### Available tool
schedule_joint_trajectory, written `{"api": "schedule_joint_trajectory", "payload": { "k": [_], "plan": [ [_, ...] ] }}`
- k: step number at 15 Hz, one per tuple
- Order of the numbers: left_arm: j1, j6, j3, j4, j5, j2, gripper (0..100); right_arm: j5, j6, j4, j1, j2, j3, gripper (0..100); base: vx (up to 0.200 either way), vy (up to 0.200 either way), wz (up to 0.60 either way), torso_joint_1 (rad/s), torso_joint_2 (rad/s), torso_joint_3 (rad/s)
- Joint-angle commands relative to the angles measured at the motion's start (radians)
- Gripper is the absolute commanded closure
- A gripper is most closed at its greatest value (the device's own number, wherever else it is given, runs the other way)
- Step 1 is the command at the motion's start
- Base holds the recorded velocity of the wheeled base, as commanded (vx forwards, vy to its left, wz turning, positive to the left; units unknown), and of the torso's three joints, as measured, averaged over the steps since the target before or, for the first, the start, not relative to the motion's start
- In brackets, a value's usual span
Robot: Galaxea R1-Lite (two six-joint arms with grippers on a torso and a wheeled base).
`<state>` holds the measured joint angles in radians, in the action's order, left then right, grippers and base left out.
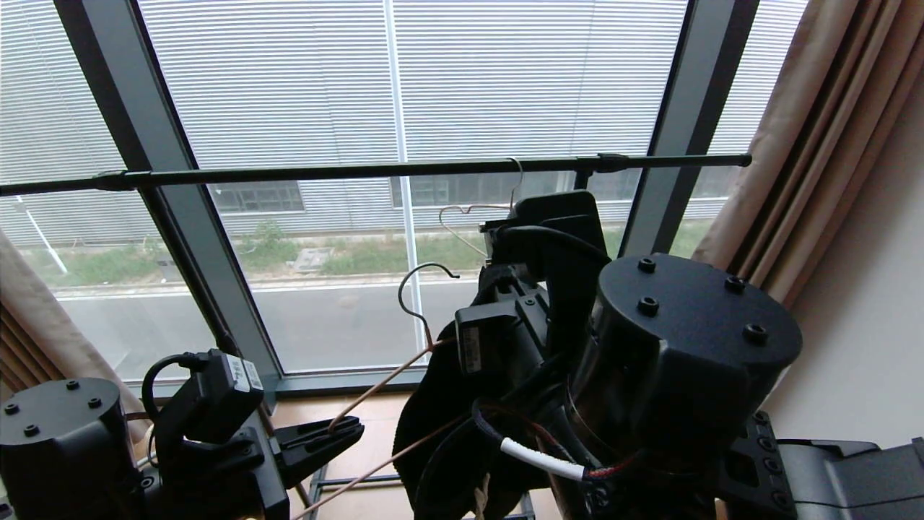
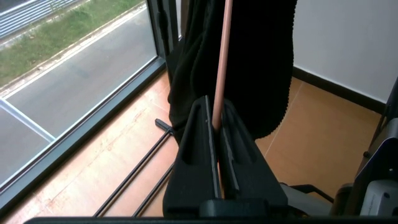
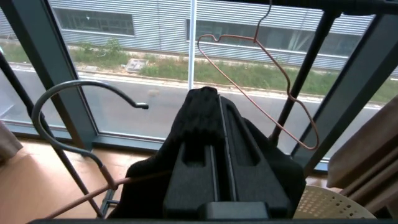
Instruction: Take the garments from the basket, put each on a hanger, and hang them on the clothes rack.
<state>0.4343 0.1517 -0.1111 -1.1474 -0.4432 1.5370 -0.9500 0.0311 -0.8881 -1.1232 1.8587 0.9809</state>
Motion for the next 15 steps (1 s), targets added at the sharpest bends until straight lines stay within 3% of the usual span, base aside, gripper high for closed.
{"api": "schedule_joint_trajectory", "payload": {
  "k": [1, 7, 15],
  "plan": [
    [0.0, -0.003, 0.027, -0.061, 0.0, 0.022, 100, -0.006, -0.007, 0.0, 0.005, 0.002, -0.005, 0, 0.0, 0.0, 0.0, 0.0, 0.0, 0.0],
    [0.001, -0.003, 0.044, -0.106, -0.002, 0.026, 100, -0.015, -0.007, 0.001, 0.071, -0.012, 0.002, 0, 0.0, 0.0, 0.0, 0.0, 0.0, 0.0],
    [0.026, -0.006, 0.07, -0.17, 0.0, 0.028, 100, -0.015, -0.007, 0.001, 0.048, 0.042, 0.004, 0, 0.0, 0.0, 0.0, 0.0, 0.0, 0.0]
  ]
}}
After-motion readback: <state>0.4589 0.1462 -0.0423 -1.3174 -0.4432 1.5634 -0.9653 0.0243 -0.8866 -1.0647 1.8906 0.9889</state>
